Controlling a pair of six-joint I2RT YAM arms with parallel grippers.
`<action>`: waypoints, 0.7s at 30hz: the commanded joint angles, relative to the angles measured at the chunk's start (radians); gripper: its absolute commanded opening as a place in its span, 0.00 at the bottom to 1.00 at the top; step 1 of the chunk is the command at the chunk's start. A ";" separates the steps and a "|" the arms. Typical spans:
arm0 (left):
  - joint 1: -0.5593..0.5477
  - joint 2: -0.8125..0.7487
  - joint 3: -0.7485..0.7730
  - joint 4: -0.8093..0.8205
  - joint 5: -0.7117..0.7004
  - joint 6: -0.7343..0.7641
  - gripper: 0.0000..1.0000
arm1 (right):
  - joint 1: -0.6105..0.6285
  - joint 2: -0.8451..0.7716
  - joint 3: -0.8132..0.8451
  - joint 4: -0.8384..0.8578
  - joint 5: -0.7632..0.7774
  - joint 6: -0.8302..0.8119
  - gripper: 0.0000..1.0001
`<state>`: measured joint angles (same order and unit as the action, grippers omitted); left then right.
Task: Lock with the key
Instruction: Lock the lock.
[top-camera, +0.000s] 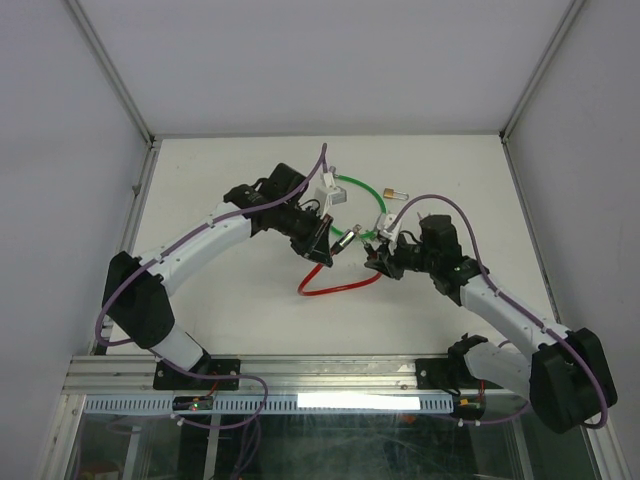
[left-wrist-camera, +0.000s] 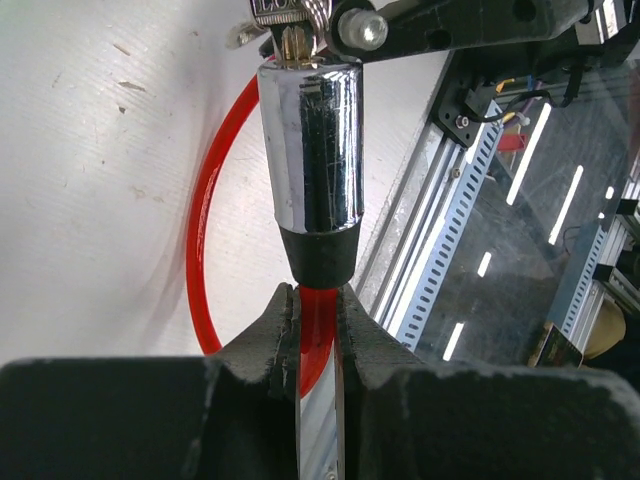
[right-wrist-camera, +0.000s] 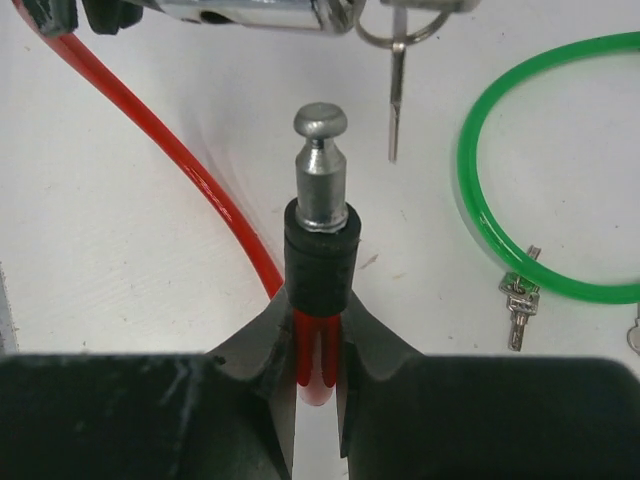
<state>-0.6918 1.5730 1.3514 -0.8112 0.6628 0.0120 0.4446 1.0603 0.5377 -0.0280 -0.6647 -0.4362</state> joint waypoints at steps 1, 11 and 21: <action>0.003 0.010 0.029 -0.014 0.045 0.011 0.00 | -0.020 -0.001 0.035 -0.018 0.037 -0.012 0.17; 0.002 -0.017 0.016 0.010 0.057 0.002 0.00 | -0.003 0.065 0.057 -0.043 -0.251 -0.221 0.11; -0.005 -0.061 -0.016 0.082 0.053 -0.026 0.00 | 0.084 0.125 0.099 -0.027 -0.181 -0.140 0.06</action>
<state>-0.6865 1.5723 1.3476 -0.7872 0.6834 0.0078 0.5026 1.1511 0.6014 -0.0528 -0.8627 -0.5934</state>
